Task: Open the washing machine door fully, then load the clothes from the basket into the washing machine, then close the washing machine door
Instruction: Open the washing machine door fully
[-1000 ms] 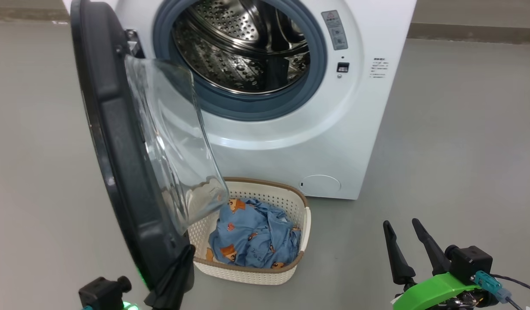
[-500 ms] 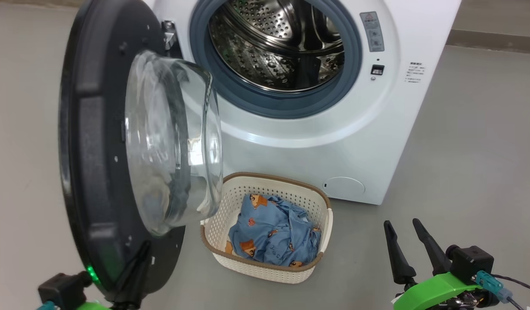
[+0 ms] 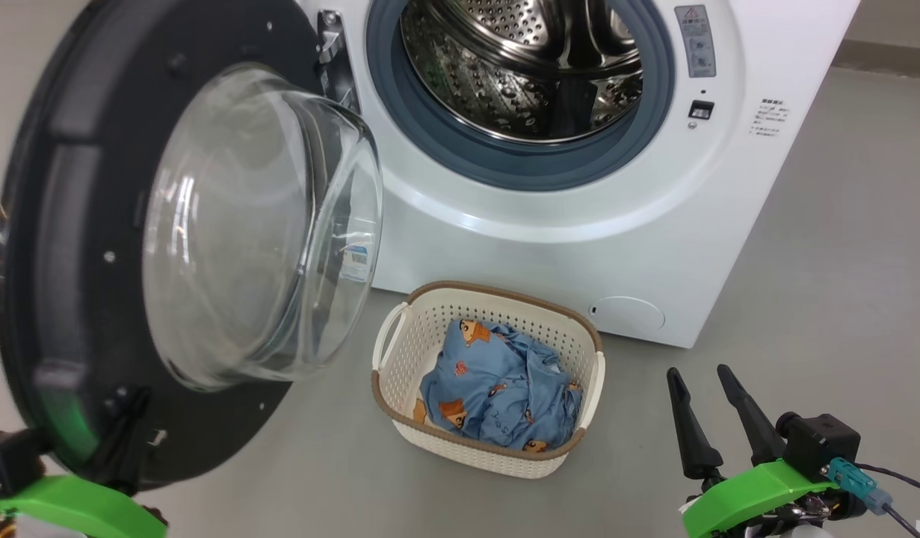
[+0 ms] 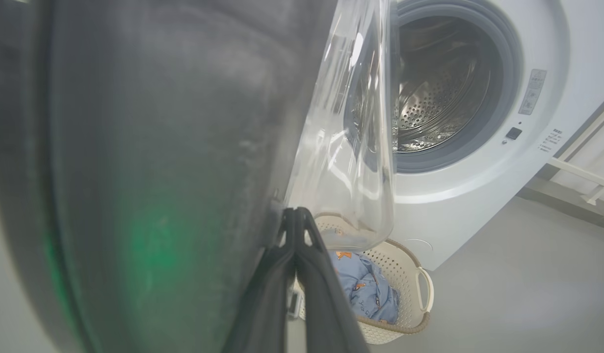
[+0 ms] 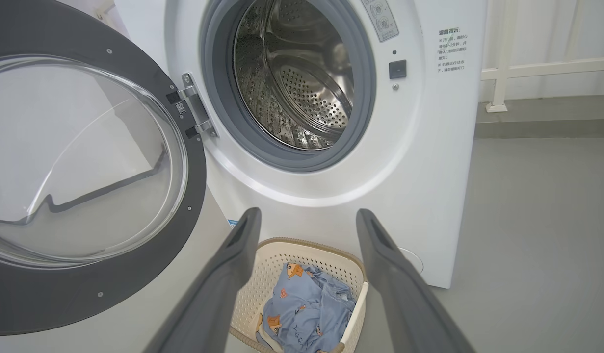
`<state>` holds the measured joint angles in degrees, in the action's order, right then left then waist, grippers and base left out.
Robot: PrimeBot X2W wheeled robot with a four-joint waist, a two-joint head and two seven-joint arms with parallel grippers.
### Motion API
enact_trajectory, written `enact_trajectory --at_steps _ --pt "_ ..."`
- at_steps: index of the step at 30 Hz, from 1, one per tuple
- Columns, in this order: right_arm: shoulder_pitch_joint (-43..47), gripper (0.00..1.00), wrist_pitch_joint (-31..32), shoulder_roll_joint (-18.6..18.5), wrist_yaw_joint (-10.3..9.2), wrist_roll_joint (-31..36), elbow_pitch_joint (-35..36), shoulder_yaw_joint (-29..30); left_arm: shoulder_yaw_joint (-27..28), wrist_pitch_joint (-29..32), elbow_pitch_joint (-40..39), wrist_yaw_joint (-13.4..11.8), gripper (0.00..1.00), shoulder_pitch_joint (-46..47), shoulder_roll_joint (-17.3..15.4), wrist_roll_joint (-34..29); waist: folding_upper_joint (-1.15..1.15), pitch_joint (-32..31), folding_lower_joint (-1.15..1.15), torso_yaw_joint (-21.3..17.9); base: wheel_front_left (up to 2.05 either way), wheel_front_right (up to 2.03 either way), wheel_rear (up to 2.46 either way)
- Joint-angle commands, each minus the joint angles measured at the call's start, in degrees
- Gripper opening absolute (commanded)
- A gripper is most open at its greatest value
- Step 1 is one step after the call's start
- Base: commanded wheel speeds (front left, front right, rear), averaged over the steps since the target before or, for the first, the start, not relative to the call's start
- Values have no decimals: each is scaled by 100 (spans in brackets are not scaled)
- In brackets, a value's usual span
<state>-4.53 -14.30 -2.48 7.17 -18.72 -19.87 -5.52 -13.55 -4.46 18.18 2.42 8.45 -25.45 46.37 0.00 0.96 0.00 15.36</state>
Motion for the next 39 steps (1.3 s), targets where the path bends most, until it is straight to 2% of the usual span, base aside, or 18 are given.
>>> enact_trajectory --at_steps 1,16,24,32,39 --pt "-261 100 -70 -40 32 -51 153 -133 369 -14 101 4 0 444 -368 25 0 92 0 65 0 0 0" --pt "-548 100 -70 -40 32 -42 209 -151 620 -269 2113 406 0 1626 -1044 155 0 627 0 162 0 0 0" --pt "-769 100 -70 -40 32 -21 215 -160 269 -520 2851 501 0 2349 -1298 145 0 907 0 193 0 0 0" --pt "-894 100 -70 -40 32 -50 189 -188 -269 -603 3319 505 0 2835 -1633 531 0 1025 0 169 0 0 0" --pt "-909 100 -70 -40 32 -120 152 -240 -632 -683 3623 506 0 3032 -1755 834 0 977 0 126 0 0 0"
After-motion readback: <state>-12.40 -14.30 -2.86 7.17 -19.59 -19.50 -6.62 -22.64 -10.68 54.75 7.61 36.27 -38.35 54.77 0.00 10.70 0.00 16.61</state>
